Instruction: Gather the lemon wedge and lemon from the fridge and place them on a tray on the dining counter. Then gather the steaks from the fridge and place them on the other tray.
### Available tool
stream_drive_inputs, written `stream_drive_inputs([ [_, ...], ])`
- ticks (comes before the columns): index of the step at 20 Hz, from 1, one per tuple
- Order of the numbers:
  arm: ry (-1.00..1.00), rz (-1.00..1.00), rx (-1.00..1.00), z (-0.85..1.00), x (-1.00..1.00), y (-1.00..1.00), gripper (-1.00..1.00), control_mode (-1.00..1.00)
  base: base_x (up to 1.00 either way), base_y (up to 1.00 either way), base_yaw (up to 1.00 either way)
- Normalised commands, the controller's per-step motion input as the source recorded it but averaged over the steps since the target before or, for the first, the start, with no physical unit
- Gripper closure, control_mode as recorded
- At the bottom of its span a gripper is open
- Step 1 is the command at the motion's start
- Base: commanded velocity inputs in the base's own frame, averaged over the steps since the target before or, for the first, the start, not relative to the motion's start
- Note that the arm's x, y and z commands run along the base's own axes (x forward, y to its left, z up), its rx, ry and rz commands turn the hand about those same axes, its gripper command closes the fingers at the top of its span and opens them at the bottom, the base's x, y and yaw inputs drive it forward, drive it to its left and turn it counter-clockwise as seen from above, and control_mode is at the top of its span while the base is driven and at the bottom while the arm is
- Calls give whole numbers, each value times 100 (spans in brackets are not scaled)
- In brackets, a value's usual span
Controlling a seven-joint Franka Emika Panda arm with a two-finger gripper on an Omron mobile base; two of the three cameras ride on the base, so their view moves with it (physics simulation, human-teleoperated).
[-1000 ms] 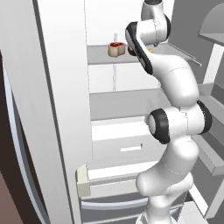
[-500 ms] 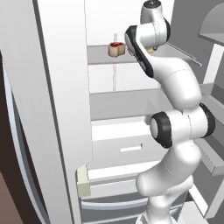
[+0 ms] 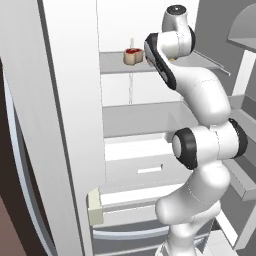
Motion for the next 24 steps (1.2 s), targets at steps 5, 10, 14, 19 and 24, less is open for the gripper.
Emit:
stream_drive_inputs([
  [5, 0, 13, 0, -8, 23, -5, -100, -100, 0, 0, 0],
  [10, 0, 12, -1, 0, 20, 0, -100, -100, 0, 0, 0],
  [14, 0, 3, -7, 5, 1, 0, -100, -100, 0, 0, 0],
  [19, 0, 1, -12, 16, 0, 5, -100, -100, 0, 0, 0],
  [24, 5, 12, -9, -2, 12, 14, -100, -100, 0, 0, 0],
])
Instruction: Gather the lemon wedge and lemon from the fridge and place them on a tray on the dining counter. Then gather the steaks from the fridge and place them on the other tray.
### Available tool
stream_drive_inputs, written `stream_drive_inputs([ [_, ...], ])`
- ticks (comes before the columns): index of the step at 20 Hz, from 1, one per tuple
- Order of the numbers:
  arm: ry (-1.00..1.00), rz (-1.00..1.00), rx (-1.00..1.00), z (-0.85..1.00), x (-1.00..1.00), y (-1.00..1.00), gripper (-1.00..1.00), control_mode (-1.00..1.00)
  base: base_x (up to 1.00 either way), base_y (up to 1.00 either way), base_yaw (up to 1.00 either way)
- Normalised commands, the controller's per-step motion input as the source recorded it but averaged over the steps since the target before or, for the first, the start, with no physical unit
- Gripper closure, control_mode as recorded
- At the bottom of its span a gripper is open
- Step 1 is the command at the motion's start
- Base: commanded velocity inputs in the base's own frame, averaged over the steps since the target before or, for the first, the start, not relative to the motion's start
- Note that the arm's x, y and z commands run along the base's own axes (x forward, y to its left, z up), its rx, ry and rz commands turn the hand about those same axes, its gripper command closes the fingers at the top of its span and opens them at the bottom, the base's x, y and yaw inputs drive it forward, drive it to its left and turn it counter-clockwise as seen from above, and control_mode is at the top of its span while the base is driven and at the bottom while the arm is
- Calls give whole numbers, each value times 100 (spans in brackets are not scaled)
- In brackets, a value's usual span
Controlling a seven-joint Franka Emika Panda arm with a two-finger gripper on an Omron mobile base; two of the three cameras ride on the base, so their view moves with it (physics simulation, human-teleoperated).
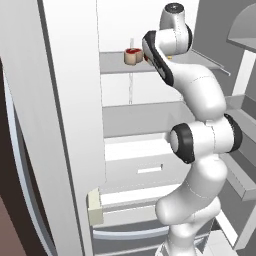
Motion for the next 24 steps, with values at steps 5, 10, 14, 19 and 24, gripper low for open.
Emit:
stream_drive_inputs([
  [5, 8, 21, -6, -16, 8, 1, -100, -100, 0, 0, 0],
  [10, 9, 19, -5, -22, 5, 1, -100, -100, 0, 0, 0],
  [14, 12, 12, -8, -28, 0, 13, 100, -100, 0, 0, 0],
  [19, 1, 5, -4, -24, -19, 6, 100, -100, 0, 0, 0],
  [24, -14, 0, 0, -15, -74, 8, 100, -100, 0, 0, 0],
])
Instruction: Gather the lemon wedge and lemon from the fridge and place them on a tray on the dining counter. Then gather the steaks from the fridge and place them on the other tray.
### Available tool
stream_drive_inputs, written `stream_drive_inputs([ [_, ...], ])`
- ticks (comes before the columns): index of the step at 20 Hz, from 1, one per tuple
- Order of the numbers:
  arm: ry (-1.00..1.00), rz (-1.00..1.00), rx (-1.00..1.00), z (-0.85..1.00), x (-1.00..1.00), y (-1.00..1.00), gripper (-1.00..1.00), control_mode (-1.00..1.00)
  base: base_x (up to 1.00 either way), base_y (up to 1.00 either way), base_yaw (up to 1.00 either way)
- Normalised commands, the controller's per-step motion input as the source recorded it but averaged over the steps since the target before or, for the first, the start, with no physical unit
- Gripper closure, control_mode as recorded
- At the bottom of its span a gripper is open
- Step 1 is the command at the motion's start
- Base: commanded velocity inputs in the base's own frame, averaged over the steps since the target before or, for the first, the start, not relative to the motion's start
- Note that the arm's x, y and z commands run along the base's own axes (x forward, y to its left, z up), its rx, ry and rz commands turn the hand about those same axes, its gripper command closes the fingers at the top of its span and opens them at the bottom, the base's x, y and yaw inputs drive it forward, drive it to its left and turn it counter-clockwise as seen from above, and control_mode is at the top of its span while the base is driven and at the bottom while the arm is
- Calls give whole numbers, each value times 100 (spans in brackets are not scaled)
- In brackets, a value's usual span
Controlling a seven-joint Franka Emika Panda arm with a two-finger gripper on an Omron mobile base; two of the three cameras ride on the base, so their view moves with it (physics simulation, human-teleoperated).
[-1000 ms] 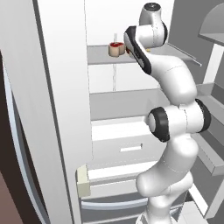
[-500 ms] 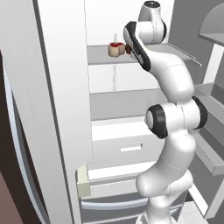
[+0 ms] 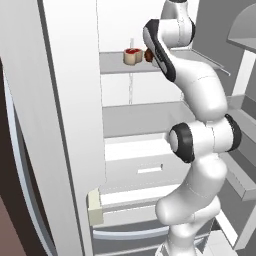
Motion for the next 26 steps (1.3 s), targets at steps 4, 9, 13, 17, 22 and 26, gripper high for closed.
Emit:
stream_drive_inputs([
  [4, -23, 0, 0, -24, -81, 11, 100, -100, 0, 0, 0],
  [9, -22, 0, 0, -16, -82, 13, 100, -100, 0, 0, 0],
  [13, -8, -2, 0, 2, -96, 17, 100, -100, 0, 0, 0],
  [17, 0, -6, 0, 9, -88, 14, 100, -100, 0, 0, 0],
  [22, 5, -8, 0, 0, -88, 11, 100, -100, 0, 0, 0],
  [26, 11, -8, 0, -2, -79, 18, 100, -100, 0, 0, 0],
])
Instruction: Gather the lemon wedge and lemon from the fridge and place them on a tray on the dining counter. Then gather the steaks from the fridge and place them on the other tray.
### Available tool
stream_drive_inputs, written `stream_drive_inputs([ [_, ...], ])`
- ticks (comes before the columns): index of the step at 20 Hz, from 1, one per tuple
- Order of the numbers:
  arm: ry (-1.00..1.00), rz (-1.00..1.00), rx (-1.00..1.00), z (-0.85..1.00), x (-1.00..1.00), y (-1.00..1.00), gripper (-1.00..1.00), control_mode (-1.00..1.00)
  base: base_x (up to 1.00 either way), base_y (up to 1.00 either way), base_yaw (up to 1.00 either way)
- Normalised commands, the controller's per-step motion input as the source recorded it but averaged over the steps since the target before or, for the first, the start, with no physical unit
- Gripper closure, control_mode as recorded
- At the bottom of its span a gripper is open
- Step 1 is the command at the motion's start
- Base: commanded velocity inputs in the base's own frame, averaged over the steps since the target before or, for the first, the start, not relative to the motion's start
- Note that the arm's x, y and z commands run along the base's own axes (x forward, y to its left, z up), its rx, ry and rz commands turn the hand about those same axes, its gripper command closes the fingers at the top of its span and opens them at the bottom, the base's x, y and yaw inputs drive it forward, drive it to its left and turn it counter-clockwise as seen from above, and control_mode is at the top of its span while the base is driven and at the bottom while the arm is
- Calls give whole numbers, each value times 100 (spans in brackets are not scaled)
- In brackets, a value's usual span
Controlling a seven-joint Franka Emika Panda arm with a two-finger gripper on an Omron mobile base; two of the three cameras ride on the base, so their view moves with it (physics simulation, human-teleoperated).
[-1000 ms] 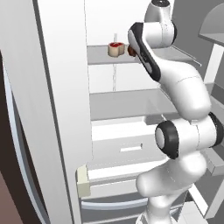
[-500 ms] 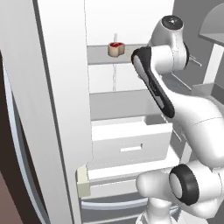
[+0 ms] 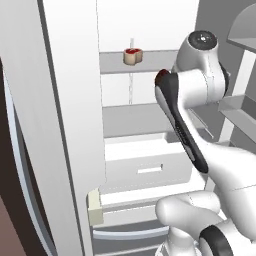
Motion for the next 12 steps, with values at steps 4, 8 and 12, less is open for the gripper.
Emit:
stream_drive_inputs([
  [4, 13, -8, 0, -12, -71, 19, 100, -100, 0, 0, 0],
  [8, 13, -8, 0, -14, -67, 19, 100, -100, 0, 0, 0],
  [12, 9, -7, 0, -22, -72, 8, 100, -100, 0, 0, 0],
])
